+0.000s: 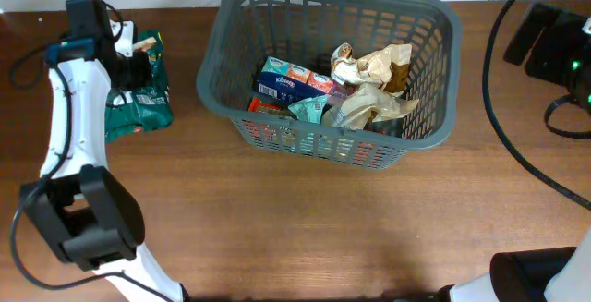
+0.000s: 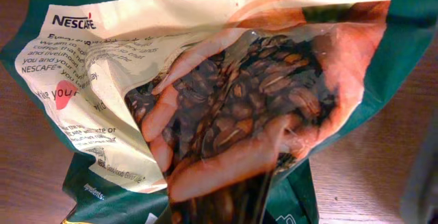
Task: Pack container
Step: 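Lower the left gripper onto the coffee bag and grasp it, then lift the coffee bag and drop it into the basket with the left gripper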
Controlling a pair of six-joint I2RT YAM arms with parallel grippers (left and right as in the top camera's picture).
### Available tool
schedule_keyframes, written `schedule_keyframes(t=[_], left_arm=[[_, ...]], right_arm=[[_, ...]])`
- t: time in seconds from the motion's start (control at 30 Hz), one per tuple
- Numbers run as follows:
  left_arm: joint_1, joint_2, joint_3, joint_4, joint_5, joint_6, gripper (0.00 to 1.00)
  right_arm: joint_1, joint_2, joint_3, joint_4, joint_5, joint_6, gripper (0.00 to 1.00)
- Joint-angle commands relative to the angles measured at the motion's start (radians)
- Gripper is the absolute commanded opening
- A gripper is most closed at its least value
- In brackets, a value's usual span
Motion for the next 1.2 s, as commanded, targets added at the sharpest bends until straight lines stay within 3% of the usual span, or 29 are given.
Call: schedule_keyframes(t=[0.0,0.27,0.7,0.93,1.17], left_arm=[[0.000,-0.068,0.005,0.010,-0.009,-0.001,0.02],[0.000,-0.124,0.039,0.043,-0.034,0.045,0.02],[-0.046,-0.268,0.371,0.100,0.077,0.023,0.02],[-0.207,-0.309,0.405,0.227,0.310,0.017,0.02],[-0.454,-0.271,0.405,0.224,0.337,0.066,0.02]], right_arm=[[-0.007,-0.001,0.000,0.003,-0.008,0.003,0.99],[-0.007,-0.001,0.000,0.003,-0.008,0.003,1.00],[-0.007,-0.001,0.000,0.003,-0.009,0.003,0.99],[-0.007,-0.001,0.000,0.002,-0.008,0.003,0.99],[-0.008,-0.001,0.000,-0.004,-0.008,0.003,1.00]])
